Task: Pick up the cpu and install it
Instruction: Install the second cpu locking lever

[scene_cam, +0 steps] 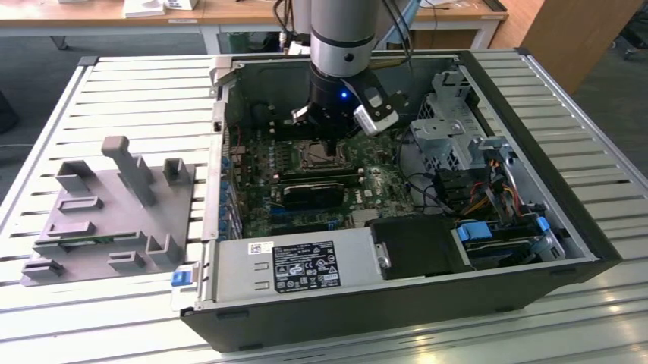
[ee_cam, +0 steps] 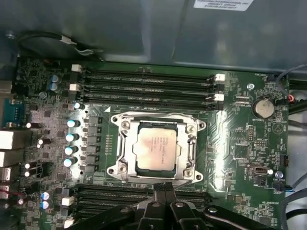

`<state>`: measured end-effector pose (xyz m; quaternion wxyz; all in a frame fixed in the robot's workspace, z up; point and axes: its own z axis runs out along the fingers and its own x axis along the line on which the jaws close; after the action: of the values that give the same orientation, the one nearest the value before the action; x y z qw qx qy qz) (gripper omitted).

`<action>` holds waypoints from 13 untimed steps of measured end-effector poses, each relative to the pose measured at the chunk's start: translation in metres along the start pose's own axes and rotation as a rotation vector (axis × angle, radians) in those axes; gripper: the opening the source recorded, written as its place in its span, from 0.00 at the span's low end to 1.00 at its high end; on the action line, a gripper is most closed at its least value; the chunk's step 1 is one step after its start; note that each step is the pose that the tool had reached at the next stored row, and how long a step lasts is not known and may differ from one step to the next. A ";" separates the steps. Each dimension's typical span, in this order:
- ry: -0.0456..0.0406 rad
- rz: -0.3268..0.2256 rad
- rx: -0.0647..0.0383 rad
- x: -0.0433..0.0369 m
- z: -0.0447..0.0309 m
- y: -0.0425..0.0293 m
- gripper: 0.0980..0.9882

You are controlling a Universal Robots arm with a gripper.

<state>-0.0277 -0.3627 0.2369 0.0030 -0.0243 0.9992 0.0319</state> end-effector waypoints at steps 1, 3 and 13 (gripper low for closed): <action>0.0000 0.000 0.000 0.0010 0.0001 -0.0007 0.01; 0.0000 0.000 0.000 0.0029 0.0003 -0.0028 0.01; 0.0020 0.000 0.000 0.0214 0.0048 -0.0047 0.01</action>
<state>-0.0489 -0.3681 0.2316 0.0020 -0.0242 0.9992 0.0319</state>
